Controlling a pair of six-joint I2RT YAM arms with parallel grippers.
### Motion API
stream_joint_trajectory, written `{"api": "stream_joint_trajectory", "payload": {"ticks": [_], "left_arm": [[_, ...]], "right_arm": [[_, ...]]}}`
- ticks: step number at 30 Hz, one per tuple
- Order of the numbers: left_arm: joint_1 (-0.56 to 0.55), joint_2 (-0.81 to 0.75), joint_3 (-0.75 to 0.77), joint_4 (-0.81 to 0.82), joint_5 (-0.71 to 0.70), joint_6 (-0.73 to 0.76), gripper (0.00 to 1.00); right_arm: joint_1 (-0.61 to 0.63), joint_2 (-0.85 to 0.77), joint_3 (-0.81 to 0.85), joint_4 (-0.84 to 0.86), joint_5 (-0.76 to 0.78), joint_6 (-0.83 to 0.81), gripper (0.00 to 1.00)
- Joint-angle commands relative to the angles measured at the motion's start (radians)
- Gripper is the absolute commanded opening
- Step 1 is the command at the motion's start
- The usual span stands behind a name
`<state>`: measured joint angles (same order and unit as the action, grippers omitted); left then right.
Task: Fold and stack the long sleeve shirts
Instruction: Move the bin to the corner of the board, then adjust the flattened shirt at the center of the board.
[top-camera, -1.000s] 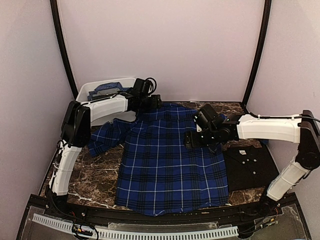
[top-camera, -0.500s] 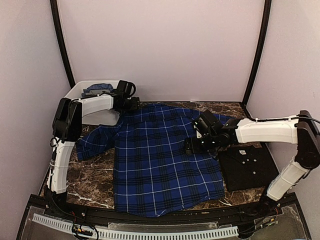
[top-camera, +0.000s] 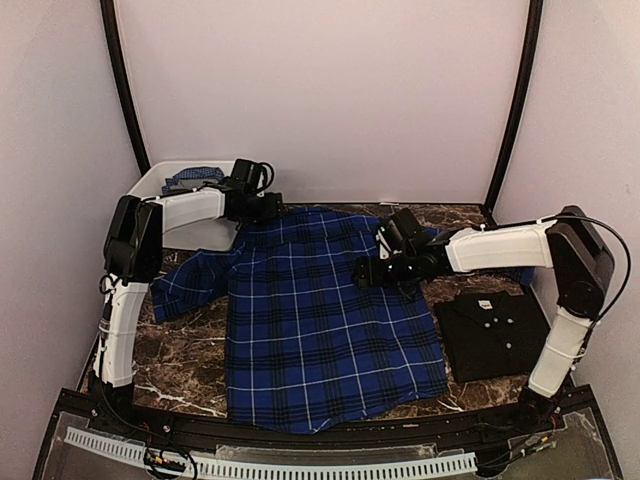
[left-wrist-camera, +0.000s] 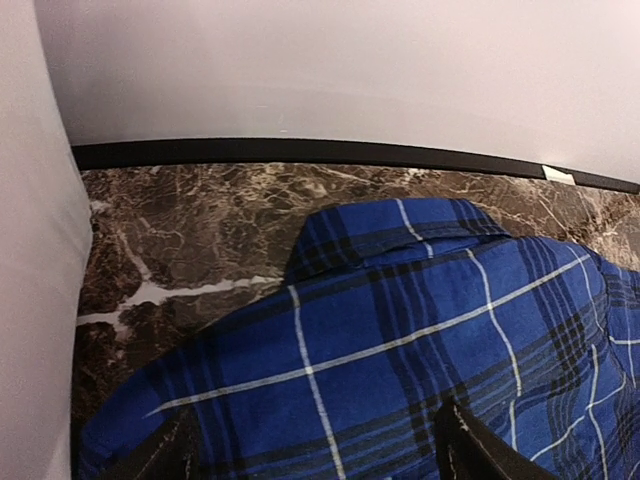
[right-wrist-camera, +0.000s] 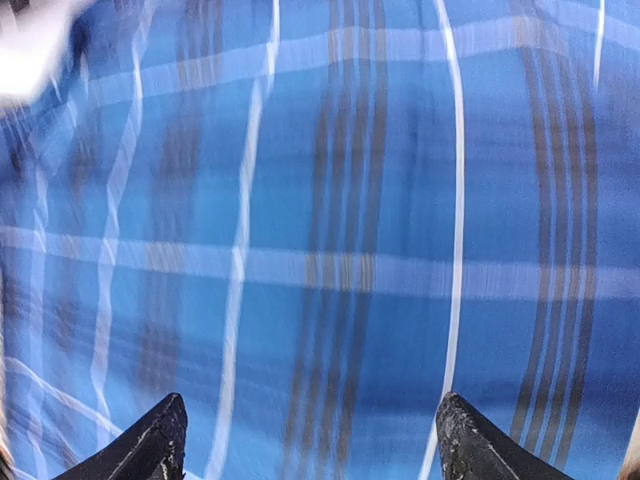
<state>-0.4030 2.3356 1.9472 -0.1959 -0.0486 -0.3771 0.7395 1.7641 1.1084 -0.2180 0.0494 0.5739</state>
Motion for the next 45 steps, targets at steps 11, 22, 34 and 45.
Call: {"api": "stream_joint_trajectory", "payload": {"ticks": [11,22,34,45], "left_arm": [[-0.101,-0.200,-0.114,-0.002,-0.027,-0.012,0.81],[-0.028,-0.172,-0.142,-0.021,-0.023,-0.001,0.81],[0.033,-0.160,-0.149,-0.052,-0.087,-0.020,0.81],[0.053,-0.133,-0.138,-0.066,-0.057,-0.016,0.81]], "right_arm": [[-0.221,0.381,0.459,0.214,-0.267,-0.025,0.80],[-0.268,0.600,0.607,0.187,-0.258,0.099,0.79],[-0.319,0.457,0.275,0.159,-0.132,0.158,0.80],[-0.405,0.375,0.092,0.186,-0.106,0.206,0.80]]}}
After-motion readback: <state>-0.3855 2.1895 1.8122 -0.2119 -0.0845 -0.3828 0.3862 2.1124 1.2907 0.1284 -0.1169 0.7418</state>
